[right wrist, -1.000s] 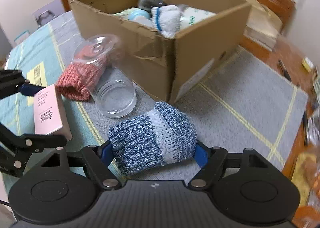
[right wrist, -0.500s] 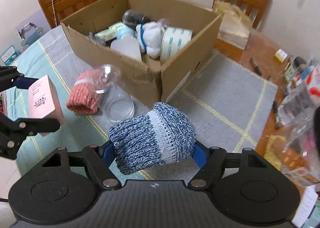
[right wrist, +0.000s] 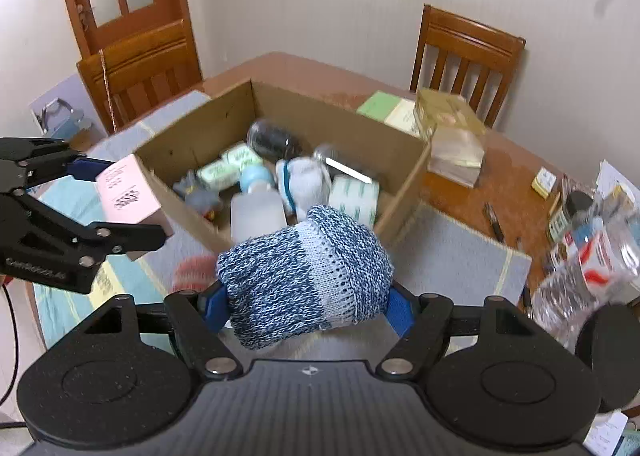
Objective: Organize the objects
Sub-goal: 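Carry the pink box and blue sock into the cardboard box and open both tools, then move the left tool to the pink knit sock while the right tool approaches the clear cup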
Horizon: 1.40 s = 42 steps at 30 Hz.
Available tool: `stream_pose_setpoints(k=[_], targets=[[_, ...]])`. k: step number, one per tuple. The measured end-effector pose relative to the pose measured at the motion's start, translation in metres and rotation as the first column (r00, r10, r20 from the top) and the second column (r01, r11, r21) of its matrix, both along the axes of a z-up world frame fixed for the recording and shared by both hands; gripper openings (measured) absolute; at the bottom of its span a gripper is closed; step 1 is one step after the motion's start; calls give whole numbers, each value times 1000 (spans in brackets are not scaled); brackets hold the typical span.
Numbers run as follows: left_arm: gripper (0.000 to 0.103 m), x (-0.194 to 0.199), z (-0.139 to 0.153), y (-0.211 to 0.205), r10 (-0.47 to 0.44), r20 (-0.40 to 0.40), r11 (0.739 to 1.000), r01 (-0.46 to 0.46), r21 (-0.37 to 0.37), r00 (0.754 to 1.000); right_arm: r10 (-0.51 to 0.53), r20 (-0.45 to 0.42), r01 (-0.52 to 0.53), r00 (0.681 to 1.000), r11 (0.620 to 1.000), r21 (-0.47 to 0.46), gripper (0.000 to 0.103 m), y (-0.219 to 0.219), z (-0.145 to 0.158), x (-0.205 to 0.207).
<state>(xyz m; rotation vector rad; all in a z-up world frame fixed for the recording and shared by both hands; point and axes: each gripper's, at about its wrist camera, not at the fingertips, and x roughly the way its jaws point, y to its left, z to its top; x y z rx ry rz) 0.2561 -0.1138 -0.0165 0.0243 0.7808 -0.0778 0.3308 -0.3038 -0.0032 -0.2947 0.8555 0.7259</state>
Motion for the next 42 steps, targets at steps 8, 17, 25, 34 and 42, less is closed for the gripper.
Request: stream_pose_setpoints(k=[8,17,25,34,42], targets=[[88,43,3,23,19,48,999,-21,37,999,-26,6,25,1000,999,22,80,32,-2,27],[99,58,-12,42,37,-2,999,-37,8,999,-104,13,103,995,994,27,103,39,-7,38],[102,35,-12,42,64,0,998,-64,-2,998,-128,29,128,991,992,7,103,37,-4,23],[102,-8,-18,34,116,-26,993,-117,-22,993,-125,0,125,992,990,66,103,23,-20,-14],[102,-37,-38,31,124,-79,991,-127,-31,989,-111,-6,111,994,992,56,103,18,-34,-44]])
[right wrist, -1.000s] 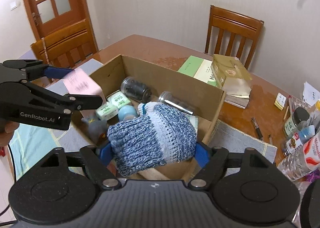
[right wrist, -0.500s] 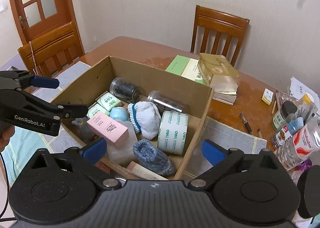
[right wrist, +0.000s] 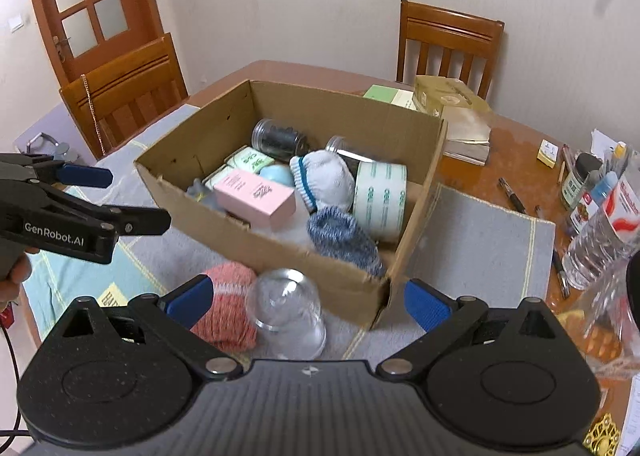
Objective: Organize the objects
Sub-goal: 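Move the left tool to the pink knit sock while the right tool approaches the clear cup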
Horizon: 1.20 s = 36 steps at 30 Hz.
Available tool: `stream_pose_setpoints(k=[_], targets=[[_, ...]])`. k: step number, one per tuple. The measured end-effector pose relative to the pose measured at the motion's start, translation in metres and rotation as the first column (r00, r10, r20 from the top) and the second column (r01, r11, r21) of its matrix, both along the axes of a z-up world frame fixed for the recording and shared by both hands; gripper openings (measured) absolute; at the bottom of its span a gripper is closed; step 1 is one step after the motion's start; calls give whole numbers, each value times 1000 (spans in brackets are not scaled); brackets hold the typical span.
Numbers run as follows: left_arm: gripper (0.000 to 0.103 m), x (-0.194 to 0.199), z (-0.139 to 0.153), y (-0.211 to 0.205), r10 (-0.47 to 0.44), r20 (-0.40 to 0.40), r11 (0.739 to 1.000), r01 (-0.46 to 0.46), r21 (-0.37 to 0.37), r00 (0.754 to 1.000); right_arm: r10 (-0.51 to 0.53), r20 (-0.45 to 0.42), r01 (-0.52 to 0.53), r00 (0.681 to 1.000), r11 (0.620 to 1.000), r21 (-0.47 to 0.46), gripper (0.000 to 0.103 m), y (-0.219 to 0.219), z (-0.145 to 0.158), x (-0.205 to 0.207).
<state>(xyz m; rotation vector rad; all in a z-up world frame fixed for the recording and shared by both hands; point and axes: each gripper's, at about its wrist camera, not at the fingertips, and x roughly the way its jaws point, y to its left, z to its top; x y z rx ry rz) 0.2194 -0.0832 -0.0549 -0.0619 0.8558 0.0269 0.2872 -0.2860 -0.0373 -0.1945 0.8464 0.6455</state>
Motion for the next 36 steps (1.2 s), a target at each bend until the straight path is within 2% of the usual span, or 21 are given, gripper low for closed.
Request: stream_pose_setpoints(k=[10,16,19,23,28,36], targets=[[102,-9,-29,8,-105,-45,993,107,43,993,-64,15,64,998,998,-20,103,12,-13,-22],[102,-7,-40,28,-164,-84,986,164,-3,983,-101,8,101,995,994,-51,103,31,-18,-29],[102,-8,-46,36,-184,-80,983,184,-11,980,-119,35,121,992,989,-82,103,42,-18,-31],[102,-7,-52,46,-205,-79,979,204,-24,976,-139,29,142,990,985,-96,103,53,-20,-33],[102,-3,-57,59,-158,-88,987,156,-27,983,-150,44,154,988,979,-130,103,67,-22,-36],[102,1,-62,67,-121,-93,993,120,-16,988,-116,33,119,993,984,-130,103,82,-27,-33]])
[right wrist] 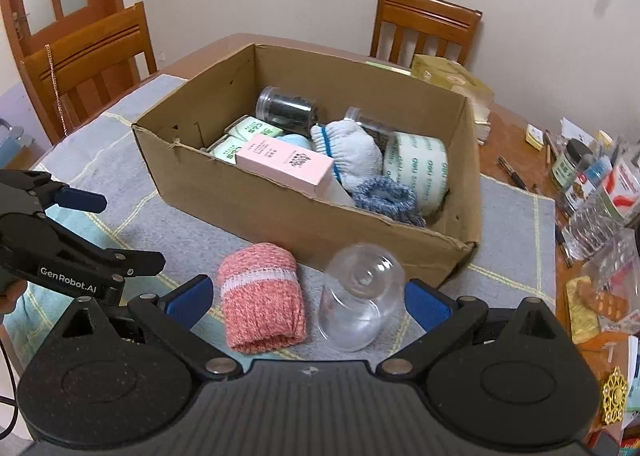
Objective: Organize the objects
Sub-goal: 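Move the left tool to the pink knit sock while the right tool approaches the clear cup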
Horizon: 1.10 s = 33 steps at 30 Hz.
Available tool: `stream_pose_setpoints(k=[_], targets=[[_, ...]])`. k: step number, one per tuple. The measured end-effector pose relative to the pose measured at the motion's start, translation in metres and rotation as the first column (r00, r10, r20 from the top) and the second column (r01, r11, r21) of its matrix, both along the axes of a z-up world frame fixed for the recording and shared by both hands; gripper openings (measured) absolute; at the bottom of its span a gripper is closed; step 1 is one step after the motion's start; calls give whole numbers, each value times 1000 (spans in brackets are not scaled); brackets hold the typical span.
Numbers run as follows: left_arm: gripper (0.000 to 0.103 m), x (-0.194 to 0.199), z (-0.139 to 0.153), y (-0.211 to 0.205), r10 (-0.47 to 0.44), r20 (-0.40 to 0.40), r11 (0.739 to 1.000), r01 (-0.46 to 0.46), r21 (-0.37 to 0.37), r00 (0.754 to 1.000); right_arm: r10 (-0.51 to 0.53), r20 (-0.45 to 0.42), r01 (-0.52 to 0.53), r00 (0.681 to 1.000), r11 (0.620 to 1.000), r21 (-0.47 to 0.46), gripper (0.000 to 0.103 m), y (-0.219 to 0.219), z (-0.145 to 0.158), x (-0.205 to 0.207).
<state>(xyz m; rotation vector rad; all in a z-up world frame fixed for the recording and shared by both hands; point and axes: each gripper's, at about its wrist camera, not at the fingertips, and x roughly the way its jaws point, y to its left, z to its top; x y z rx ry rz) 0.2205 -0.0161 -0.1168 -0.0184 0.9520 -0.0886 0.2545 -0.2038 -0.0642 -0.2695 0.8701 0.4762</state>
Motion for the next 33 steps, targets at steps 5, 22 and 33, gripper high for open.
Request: stream_pose_setpoints(k=[5,22,33], targets=[[102,-2,3,-4,16,9,1000,-16,-1,1000,24,-28,-23,999,999,24,103,2,-7,4],[102,3,6,-38,-47,25,999,48,-1,999,-54,-56,54,997,998,11,103,-44,-21,6],[102,3,0,-69,-175,28,985,175,5,984,-148,-149,153,978,988,21,103,-83,-53,17]])
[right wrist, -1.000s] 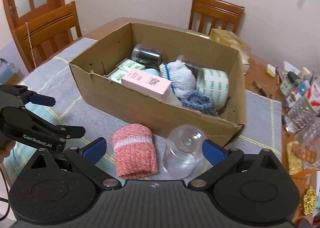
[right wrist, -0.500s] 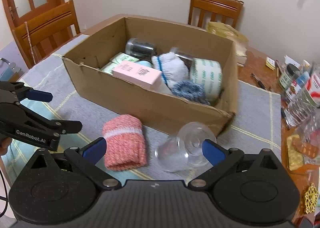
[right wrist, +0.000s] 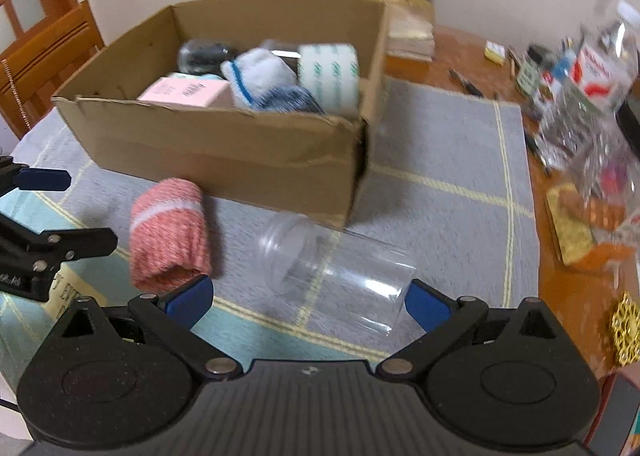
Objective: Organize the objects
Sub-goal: 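Move the left tool to the pink knit sock while the right tool approaches the clear cup, then grasp the pink sock with the left tool while the right tool grasps the clear cup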
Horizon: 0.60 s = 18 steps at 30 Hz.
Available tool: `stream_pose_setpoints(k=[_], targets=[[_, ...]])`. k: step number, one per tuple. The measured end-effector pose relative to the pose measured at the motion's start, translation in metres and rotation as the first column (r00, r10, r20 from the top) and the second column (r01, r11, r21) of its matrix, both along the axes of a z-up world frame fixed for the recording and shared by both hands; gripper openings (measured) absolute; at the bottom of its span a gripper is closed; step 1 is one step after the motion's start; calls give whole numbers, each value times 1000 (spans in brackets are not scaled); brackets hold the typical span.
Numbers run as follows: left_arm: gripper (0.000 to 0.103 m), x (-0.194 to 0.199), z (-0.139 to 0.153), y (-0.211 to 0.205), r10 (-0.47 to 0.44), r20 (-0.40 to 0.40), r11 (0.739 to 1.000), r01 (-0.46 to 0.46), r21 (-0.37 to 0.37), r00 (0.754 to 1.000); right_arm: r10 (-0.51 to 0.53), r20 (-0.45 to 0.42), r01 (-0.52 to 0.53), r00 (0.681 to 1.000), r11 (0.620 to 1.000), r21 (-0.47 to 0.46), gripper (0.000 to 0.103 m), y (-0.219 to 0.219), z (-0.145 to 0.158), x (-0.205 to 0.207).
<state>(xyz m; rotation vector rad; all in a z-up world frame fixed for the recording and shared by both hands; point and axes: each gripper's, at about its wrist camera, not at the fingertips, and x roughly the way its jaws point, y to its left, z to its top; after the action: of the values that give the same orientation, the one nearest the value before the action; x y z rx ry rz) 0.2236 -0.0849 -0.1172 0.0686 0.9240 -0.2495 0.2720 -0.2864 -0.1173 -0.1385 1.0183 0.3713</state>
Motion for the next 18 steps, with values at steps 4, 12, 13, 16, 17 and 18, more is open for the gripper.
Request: stream_pose_setpoints(k=[4,12,13,16,17,18], targets=[[102,1,-6,-10,-58,-9,998,58,1,998,-24,-27,24,999,1000,6,103,-9,-7,2],[102,13,-38,-27,-140,-69,988,144,58,988,-29,-43,28,999,1000,-8,103,-19,-13,0],[102,14,-40,-28,-144,-75,987,148,57,987,-26,-45,26,999,1000,-7,103,-20,-14,-1],[102,16,-44,-31,-157,-65,985,161,59,985,-23,-58,23,998,1000,-10,103,-22,-16,-2],[102,17,-44,-31,-163,-63,984,166,57,985,-24,-60,23,998,1000,-12,103,-22,-17,-2],[102,18,-44,-32,-168,-60,984,171,57,984,-25,-63,24,998,1000,-14,103,-22,-18,-2]])
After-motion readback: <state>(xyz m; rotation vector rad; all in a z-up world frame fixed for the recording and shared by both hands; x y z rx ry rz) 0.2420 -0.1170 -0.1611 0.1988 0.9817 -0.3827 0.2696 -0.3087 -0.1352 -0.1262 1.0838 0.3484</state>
